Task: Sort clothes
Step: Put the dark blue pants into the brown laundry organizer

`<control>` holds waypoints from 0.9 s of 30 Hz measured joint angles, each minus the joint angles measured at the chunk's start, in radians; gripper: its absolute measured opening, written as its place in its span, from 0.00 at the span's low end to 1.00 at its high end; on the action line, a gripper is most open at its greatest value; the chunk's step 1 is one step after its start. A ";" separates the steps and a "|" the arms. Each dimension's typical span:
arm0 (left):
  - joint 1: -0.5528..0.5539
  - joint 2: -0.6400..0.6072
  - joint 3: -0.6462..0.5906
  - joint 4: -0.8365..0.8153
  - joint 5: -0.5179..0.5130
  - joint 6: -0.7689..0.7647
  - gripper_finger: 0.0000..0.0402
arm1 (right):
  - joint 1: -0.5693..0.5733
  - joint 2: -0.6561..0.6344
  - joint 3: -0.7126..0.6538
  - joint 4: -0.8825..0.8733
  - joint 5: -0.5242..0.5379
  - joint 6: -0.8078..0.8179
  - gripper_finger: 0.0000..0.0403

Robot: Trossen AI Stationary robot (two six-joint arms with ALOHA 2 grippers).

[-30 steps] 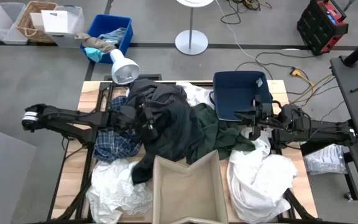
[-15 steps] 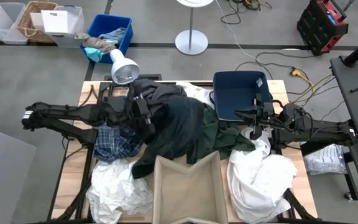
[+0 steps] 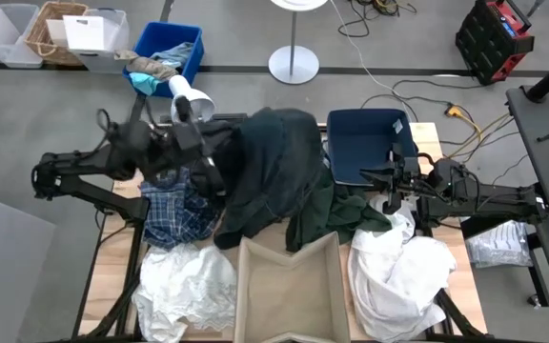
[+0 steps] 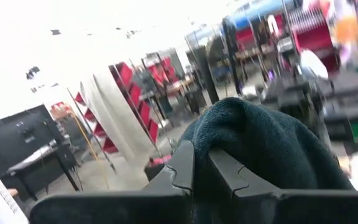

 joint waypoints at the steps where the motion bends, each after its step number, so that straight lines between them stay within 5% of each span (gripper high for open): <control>1: 0.000 0.000 0.024 -0.002 0.000 0.000 0.00 | 0.000 0.000 0.000 0.000 0.000 0.000 0.08; 14: 0.000 0.126 0.378 -0.014 0.134 0.007 0.00 | 0.000 0.000 0.000 0.003 0.000 0.000 0.08; 27: -0.013 0.390 0.958 -0.226 0.155 0.023 0.00 | 0.000 0.000 0.000 0.003 0.000 0.000 0.08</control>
